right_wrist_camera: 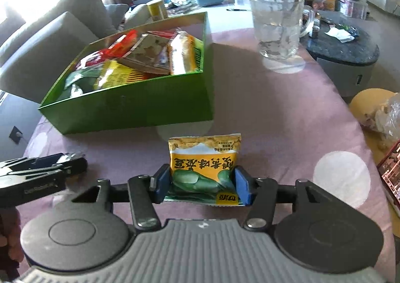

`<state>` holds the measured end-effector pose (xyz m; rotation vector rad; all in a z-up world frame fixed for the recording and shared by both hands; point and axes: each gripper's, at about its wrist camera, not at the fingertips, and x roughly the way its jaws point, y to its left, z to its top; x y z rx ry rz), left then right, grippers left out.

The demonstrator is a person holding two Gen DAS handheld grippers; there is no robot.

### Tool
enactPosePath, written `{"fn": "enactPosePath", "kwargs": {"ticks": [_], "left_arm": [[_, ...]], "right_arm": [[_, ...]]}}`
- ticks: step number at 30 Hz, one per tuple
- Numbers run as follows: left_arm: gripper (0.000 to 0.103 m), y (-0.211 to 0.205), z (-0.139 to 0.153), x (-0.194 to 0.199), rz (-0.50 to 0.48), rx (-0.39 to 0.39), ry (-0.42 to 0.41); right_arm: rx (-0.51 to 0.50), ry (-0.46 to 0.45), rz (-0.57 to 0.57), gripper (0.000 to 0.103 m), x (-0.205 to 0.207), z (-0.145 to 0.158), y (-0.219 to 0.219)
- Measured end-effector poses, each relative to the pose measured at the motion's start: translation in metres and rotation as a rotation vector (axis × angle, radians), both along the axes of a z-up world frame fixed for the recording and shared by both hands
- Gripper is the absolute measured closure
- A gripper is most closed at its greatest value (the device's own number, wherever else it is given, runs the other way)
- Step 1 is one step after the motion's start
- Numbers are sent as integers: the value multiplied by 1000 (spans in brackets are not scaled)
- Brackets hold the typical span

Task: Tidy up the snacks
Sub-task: 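Grasp the yellow-green snack bag with the right gripper while the left grasps the clear bread pack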

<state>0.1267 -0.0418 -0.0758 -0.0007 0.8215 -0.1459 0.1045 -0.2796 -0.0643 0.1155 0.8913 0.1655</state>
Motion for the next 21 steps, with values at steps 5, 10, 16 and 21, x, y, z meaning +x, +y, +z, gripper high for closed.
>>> {"fn": "enactPosePath", "kwargs": {"ticks": [5, 10, 16, 21], "left_arm": [[58, -1, 8, -10, -25, -14, -23], [58, -2, 12, -19, -48, -19, -42], [58, -5, 13, -28, -85, -5, -54], [47, -8, 6, -27, -83, 14, -17]], "right_arm": [[23, -24, 19, 28, -7, 9, 4], [45, -38, 26, 28, -11, 15, 4], [58, -47, 31, 27, -15, 20, 4], [63, -52, 35, 27, -18, 21, 3]]}}
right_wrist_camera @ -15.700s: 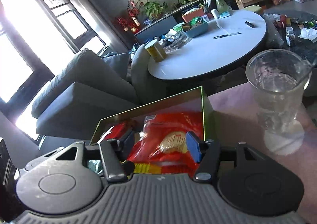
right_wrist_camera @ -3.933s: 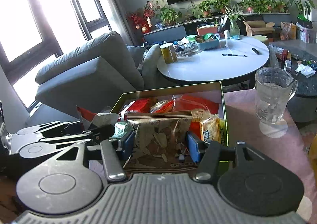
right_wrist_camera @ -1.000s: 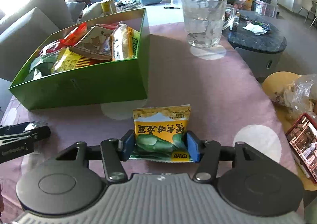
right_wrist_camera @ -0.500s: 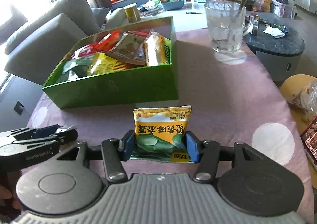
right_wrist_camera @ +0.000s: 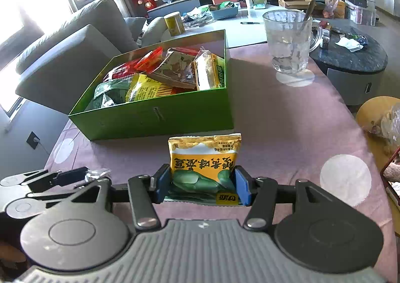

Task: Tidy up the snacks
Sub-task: 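Grasp the yellow-green snack bag with the right gripper while the left grasps the clear bread pack, then carry both bags over the green box with both grippers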

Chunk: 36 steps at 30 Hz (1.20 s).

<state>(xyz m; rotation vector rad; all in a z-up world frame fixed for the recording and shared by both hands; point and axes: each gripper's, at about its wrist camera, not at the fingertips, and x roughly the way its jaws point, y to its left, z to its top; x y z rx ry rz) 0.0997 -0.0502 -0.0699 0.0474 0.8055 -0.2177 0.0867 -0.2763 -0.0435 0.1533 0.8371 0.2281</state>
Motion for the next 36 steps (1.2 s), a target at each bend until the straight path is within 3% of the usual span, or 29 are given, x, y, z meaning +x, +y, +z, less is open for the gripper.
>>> {"fn": "enactPosePath", "kwargs": {"ticks": [1, 2, 6, 7, 9, 11, 15, 23, 36], "left_arm": [[33, 0, -1, 0, 4, 7, 5], [25, -1, -3, 0, 10, 20, 8], [25, -6, -8, 0, -4, 49, 23], [26, -7, -10, 1, -8, 49, 30], [37, -8, -12, 1, -14, 46, 35], [65, -8, -12, 0, -14, 47, 22], [67, -3, -4, -1, -15, -2, 24], [67, -1, 21, -6, -14, -28, -41], [67, -6, 76, 6, -47, -28, -167]], "right_arm": [[0, 0, 0, 27, 0, 0, 0], [1, 1, -2, 28, 0, 0, 0], [4, 8, -8, 28, 1, -2, -2], [5, 10, -9, 27, 1, -3, -2], [6, 12, -9, 27, 2, -4, -3], [7, 14, -8, 28, 2, -5, -3], [8, 9, -5, 28, 1, -4, -2], [23, -28, 18, 27, -3, 9, 2], [65, -151, 43, 27, 21, 57, 13]]}}
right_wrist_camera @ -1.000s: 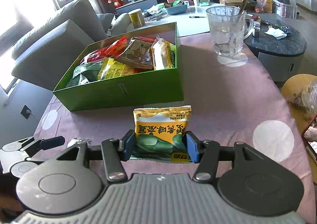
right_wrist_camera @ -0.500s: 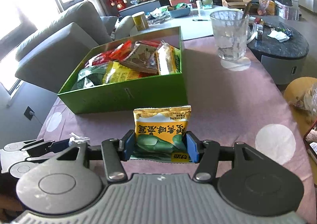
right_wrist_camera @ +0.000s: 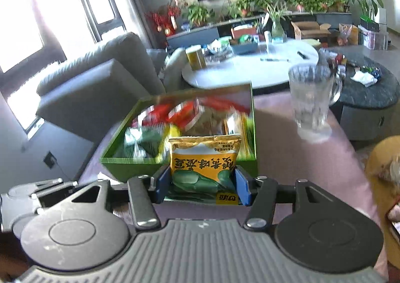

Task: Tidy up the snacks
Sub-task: 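Carry both bags over the green box with both grippers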

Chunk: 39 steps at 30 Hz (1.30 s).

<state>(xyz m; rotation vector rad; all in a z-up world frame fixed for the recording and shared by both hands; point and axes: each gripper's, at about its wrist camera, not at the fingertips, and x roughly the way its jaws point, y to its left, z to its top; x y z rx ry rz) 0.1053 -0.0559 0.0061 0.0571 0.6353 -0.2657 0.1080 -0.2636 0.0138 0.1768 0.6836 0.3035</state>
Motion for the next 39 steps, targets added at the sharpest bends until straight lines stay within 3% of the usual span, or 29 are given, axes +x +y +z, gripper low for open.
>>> {"fn": "enactPosePath", "kwargs": {"ticks": [7, 12, 20, 30, 39], "left_arm": [[67, -6, 13, 19, 0, 5, -25], [67, -10, 16, 28, -4, 2, -26], [67, -15, 11, 44, -13, 24, -6], [67, -14, 8, 64, 6, 44, 7], [68, -16, 4, 81, 11, 53, 16]], "right_arm": [[40, -43, -3, 27, 34, 25, 1], [60, -22, -23, 27, 68, 28, -1], [56, 32, -30, 27, 117, 8, 5], [64, 96, -45, 27, 138, -14, 5], [63, 71, -81, 27, 149, -16, 2]]}}
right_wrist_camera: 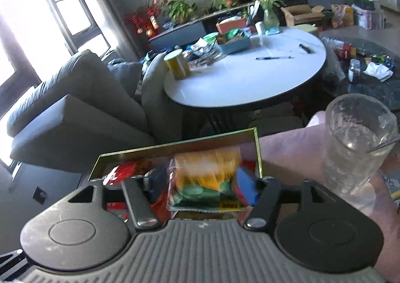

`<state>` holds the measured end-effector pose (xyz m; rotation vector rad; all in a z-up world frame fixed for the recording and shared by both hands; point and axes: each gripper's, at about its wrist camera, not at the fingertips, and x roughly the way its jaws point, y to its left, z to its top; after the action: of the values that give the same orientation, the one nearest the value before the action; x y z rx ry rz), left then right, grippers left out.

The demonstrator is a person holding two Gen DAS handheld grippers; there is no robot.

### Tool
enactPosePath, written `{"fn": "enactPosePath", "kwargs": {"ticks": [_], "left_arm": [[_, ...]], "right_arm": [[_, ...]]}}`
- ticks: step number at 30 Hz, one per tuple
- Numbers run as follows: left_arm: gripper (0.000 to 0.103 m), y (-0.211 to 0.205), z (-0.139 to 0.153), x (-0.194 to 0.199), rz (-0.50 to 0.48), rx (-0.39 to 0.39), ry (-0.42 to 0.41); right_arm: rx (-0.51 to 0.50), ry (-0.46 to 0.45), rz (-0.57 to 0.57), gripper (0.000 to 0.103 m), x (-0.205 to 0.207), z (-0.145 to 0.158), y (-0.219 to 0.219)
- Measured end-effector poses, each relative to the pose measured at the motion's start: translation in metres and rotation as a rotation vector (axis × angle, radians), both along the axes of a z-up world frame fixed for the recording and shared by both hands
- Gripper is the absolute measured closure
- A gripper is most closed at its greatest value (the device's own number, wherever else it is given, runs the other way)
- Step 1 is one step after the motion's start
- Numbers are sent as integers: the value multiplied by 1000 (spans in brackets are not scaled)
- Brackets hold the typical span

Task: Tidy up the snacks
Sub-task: 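Carry both bags over the green box with both grippers, then open both grippers to drop the bags into the box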

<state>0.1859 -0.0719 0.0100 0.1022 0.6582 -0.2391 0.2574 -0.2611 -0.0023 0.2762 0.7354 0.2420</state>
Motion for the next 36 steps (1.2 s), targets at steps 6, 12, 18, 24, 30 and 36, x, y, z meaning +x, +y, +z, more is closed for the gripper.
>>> {"fn": "enactPosePath", "kwargs": {"ticks": [6, 12, 18, 24, 30, 36], "left_arm": [[67, 3, 2, 17, 22, 1, -1], [67, 12, 4, 38, 75, -11, 5], [67, 11, 6, 52, 89, -20, 5], [35, 10, 4, 60, 112, -12, -5], [21, 15, 5, 43, 127, -13, -39], [15, 19, 6, 20, 130, -1, -66]], "right_arm": [[27, -36, 2, 27, -9, 5, -8], [38, -59, 9, 26, -26, 10, -19], [28, -77, 30, 26, -40, 11, -21], [24, -75, 56, 26, -50, 8, -19], [-6, -102, 73, 26, -65, 7, -16], [-18, -120, 71, 26, -80, 7, -13]]}}
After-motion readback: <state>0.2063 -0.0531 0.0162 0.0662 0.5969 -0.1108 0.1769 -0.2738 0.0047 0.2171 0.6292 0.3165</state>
